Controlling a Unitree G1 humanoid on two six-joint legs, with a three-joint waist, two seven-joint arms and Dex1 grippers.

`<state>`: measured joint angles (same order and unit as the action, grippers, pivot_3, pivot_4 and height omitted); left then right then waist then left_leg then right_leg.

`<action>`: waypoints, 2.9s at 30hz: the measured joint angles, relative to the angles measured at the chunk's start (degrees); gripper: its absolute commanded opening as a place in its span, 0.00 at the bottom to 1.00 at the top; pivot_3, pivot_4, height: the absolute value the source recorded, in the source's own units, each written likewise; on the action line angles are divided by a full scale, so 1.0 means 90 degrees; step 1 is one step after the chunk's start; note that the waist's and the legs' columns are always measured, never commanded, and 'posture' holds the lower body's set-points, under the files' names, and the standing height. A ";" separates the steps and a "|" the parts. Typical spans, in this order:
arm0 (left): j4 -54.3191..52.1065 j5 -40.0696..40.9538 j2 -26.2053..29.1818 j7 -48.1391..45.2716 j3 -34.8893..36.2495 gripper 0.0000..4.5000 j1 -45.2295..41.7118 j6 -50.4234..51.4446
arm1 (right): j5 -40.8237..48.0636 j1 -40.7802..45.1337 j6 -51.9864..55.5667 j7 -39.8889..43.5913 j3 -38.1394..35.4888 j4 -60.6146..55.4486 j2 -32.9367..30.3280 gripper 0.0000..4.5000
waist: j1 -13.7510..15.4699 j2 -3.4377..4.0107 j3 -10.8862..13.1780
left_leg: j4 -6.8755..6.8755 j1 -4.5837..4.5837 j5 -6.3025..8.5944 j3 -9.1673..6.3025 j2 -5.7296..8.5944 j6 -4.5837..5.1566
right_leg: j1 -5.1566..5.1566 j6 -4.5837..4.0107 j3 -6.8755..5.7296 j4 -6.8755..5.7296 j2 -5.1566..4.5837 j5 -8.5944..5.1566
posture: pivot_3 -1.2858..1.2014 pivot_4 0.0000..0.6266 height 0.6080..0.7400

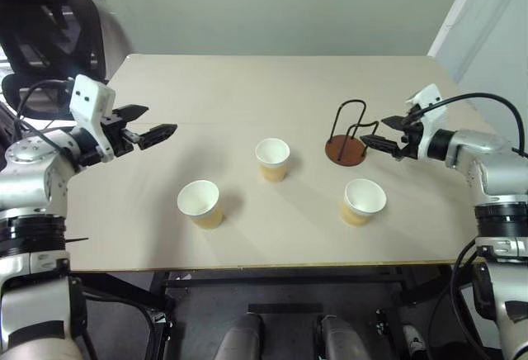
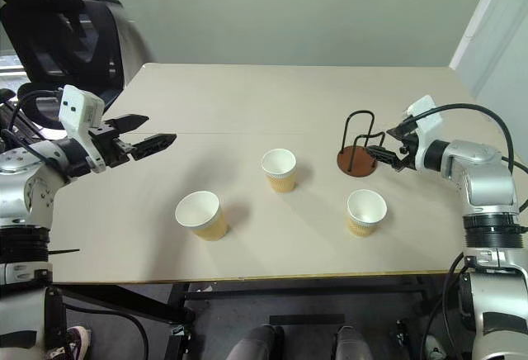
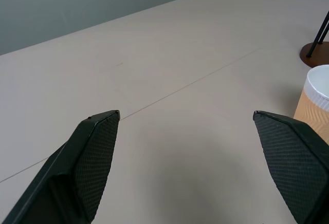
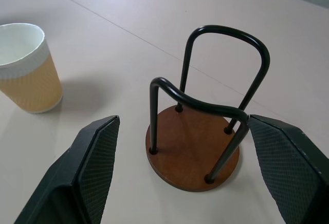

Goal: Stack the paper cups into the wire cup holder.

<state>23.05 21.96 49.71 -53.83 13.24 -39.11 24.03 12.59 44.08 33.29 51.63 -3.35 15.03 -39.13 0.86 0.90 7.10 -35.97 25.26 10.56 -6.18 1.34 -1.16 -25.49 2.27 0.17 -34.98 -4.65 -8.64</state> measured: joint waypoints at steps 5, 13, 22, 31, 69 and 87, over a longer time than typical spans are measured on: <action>0.0154 0.0005 -0.0013 -0.0112 -0.0008 0.99 -0.0122 0.0001 | 0.0081 -0.0111 0.0017 0.0003 -0.0002 -0.0164 -0.0057 0.90 | 0.0005 0.0000 0.0000 | 0.0000 0.0000 -0.0001 0.0000 0.0000 0.0000 | 0.0000 0.0000 0.0002 0.0002 0.0002 0.0000 | 0.52 0.24 1.00; 0.0166 0.0017 -0.0229 -0.0718 -0.0365 0.99 -0.0267 -0.0160 | 0.0109 -0.0281 -0.0122 0.0033 -0.0012 -0.0190 -0.0252 0.90 | 0.0022 -0.0001 0.0001 | -0.0002 0.0004 -0.0003 0.0000 0.0000 0.0005 | 0.0000 0.0001 0.0003 0.0002 0.0002 -0.0001 | 0.52 0.24 1.00; 0.0724 -0.0245 -0.0269 -0.2017 -0.1115 0.99 -0.1205 -0.0506 | 0.0112 -0.0328 -0.0389 0.0332 -0.0018 -0.0143 -0.0578 0.90 | 0.0011 -0.0004 0.0001 | -0.0007 0.0007 -0.0015 0.0002 -0.0004 0.0026 | 0.0000 0.0009 0.0005 0.0005 0.0004 0.0001 | 0.52 0.24 1.00; 0.1165 -0.0341 -0.0455 -0.2434 -0.1215 0.99 -0.1623 -0.0612 | -0.0189 -0.0142 -0.0611 -0.0097 0.0103 0.0439 -0.0295 0.90 | 0.0011 -0.0003 0.0001 | -0.0007 0.0010 -0.0042 0.0002 -0.0007 0.0084 | -0.0002 0.0022 0.0007 0.0009 0.0006 -0.0001 | 0.52 0.24 1.00; 0.0546 -0.0202 -0.0288 -0.2324 -0.1047 1.00 -0.1540 -0.0298 | -0.1163 0.0930 -0.1380 -0.1031 0.0475 0.2066 0.0599 0.00 | 0.0018 -0.0002 0.0002 | -0.0006 0.0016 -0.0010 0.0002 -0.0009 0.0047 | -0.0018 0.0023 0.0005 0.0002 0.0006 0.0002 | 0.52 0.24 1.00; 0.0614 -0.0216 -0.0248 -0.2372 -0.1052 1.00 -0.1613 -0.0292 | -0.0691 0.0870 -0.0662 0.0209 0.0498 0.1248 0.0505 0.00 | 0.0017 -0.0002 0.0002 | -0.0020 0.0089 -0.0035 0.0003 -0.0009 0.0078 | -0.0080 0.0032 0.0001 -0.0007 0.0006 0.0009 | 0.52 0.24 1.00</action>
<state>28.57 20.02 47.48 -75.17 3.77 -53.62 21.40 6.38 51.91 27.34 53.52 1.13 26.26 -34.59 1.01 0.88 7.12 -36.15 26.06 10.24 -6.15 1.27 -0.46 -26.20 2.55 0.18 -35.05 -4.59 -8.56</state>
